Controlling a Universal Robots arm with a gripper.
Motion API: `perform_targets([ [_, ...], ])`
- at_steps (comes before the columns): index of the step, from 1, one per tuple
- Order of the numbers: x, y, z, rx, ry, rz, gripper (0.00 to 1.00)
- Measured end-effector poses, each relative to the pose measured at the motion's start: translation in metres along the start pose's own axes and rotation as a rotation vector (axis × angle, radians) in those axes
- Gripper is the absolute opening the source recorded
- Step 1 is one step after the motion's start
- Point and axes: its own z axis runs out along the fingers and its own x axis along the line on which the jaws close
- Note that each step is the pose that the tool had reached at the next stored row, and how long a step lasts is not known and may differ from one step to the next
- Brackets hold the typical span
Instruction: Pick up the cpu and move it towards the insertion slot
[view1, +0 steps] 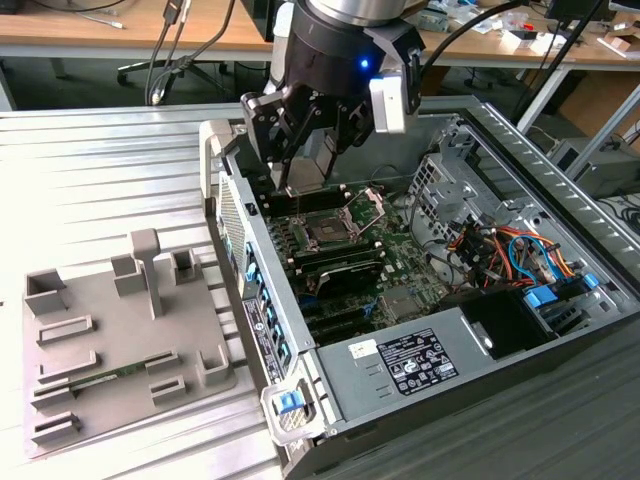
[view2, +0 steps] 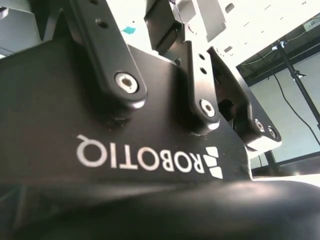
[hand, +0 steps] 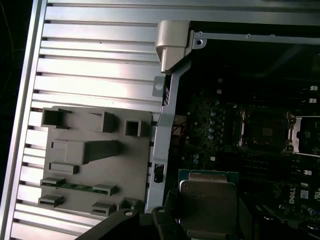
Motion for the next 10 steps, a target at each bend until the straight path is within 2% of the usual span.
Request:
perform_targets([
  [10, -0.0061, 0.0004, 0.0008, 0.0, 0.0, 0.0, 0.55],
])
